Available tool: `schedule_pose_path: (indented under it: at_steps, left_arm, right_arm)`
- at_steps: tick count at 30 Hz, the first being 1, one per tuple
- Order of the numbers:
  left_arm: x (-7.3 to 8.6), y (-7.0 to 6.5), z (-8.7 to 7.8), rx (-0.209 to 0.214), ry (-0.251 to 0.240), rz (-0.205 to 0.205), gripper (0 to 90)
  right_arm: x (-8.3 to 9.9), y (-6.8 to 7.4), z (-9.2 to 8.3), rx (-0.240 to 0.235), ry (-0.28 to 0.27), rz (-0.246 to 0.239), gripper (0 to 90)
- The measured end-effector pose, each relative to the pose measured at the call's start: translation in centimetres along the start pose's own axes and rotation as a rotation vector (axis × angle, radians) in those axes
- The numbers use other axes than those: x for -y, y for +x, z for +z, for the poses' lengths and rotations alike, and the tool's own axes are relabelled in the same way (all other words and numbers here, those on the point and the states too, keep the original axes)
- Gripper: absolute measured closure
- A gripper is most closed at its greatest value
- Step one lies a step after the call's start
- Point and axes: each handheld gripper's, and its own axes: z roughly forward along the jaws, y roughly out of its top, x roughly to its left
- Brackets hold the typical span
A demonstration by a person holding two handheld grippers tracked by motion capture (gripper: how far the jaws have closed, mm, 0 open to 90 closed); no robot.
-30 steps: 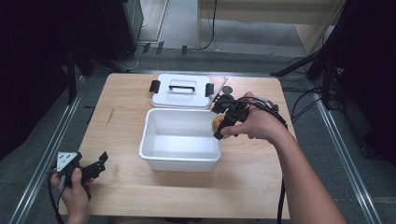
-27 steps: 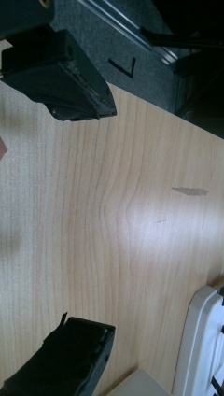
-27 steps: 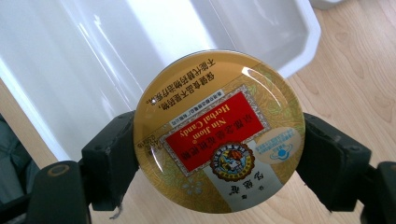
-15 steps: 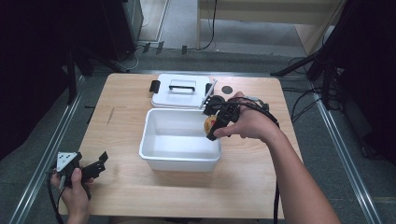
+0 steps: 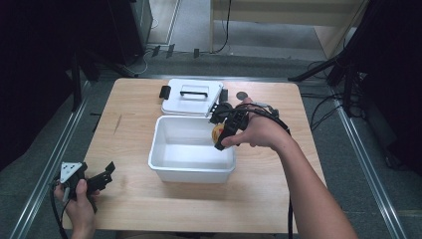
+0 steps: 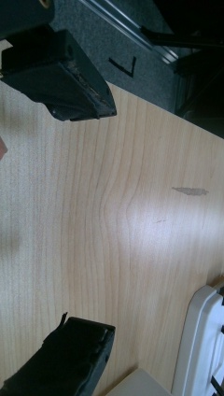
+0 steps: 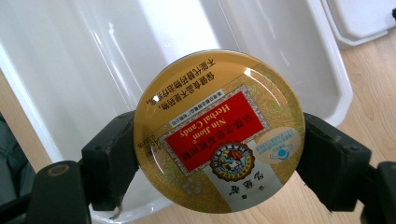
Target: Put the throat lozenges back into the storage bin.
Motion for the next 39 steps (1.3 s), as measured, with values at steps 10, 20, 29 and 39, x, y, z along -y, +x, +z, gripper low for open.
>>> schedule_pose_path:
  at_steps: [10, 20, 29, 39]
  left_arm:
    - [0.0, 0.0, 0.0, 0.002, 0.002, -0.001, 0.2]
    - [0.0, 0.1, 0.0, 0.002, 0.005, 0.001, 0.2]
    - [0.0, 0.0, 0.0, 0.003, 0.000, -0.003, 0.2]
    - [0.0, 0.0, 0.0, 0.006, 0.001, -0.006, 0.2]
  right_arm:
    - [-0.4, 0.3, 1.2, -0.019, 0.013, -0.052, 20.4]
    - [-0.2, 0.6, 2.9, -0.018, 0.033, -0.160, 20.4]
    - [-0.1, 0.7, 4.4, -0.022, 0.045, -0.190, 20.3]
    - [-0.2, 0.9, 5.5, -0.006, 0.075, -0.202, 20.3]
